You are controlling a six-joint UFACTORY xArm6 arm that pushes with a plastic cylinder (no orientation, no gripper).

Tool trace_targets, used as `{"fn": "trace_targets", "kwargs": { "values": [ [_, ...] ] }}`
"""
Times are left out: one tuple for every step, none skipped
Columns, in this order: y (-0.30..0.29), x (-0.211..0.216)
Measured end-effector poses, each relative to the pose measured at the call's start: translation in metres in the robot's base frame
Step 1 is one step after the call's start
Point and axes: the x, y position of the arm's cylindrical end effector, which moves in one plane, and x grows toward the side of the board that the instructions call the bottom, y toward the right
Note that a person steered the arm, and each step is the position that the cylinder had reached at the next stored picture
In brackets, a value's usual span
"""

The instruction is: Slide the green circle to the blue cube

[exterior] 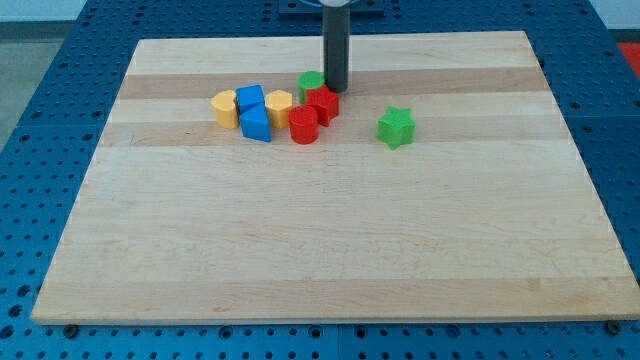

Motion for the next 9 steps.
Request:
{"fn": "trace_targets", "kwargs": {
  "values": [
    [-0.02, 0.031],
    [-0.03, 0.055],
    [-0.026, 0.061],
    [0.022, 0.058],
    [0.057, 0.022],
    [0.057, -0.011],
    [0.056, -0.044],
    [0.037, -0.049],
    [-0.005, -0.02]
  ]
}}
